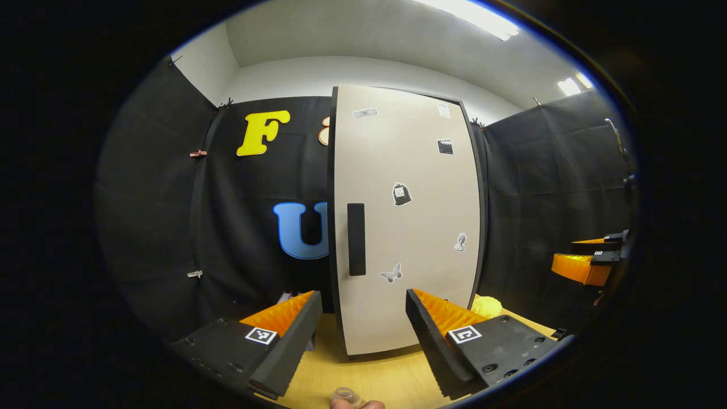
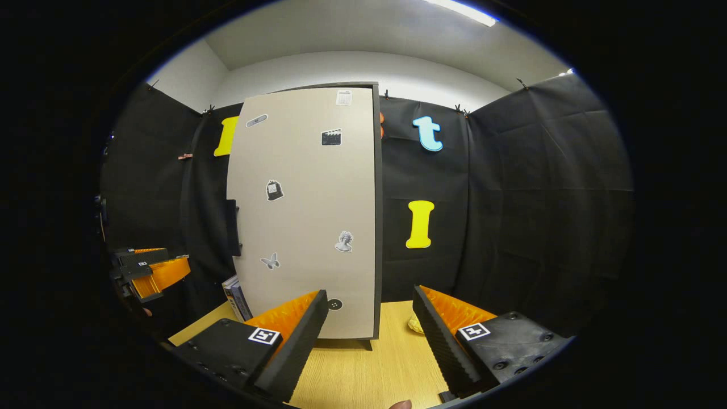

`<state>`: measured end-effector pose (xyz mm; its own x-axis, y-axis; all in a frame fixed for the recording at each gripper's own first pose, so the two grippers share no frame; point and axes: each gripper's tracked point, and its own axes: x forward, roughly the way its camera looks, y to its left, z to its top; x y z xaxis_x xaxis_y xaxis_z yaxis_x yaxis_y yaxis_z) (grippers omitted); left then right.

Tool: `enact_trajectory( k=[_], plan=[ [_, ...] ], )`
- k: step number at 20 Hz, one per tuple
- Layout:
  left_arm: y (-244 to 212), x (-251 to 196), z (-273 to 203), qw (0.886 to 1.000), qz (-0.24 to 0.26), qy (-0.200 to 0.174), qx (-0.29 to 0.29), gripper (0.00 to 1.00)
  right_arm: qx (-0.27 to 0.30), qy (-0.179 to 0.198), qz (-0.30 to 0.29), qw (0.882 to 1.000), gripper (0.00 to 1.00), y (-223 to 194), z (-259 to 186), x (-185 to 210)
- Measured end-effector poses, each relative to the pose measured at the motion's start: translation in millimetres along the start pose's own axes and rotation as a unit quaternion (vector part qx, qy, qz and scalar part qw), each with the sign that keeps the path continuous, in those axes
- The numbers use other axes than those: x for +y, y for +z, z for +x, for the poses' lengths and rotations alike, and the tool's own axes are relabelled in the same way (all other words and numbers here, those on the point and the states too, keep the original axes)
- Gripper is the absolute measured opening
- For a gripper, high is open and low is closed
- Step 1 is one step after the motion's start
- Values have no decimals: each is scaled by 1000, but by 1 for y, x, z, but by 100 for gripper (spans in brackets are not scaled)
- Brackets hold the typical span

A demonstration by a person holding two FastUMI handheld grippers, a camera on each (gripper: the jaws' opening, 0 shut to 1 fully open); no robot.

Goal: Open the cabinet door with the right hand, grasp the bottle in the cabinet with the left hand and place it on the coaster, then close the cabinet door with the right hand.

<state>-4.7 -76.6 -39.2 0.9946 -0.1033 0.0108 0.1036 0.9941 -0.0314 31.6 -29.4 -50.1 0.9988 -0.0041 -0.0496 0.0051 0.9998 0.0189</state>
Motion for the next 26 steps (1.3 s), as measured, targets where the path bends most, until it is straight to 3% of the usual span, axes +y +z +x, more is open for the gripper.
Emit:
enact_trajectory(
  k=[26],
  plan=[
    [0, 3, -6, 1000, 0, 0, -2, 94, -2, -1, -1, 1000, 98, 1, -5, 5]
  ],
)
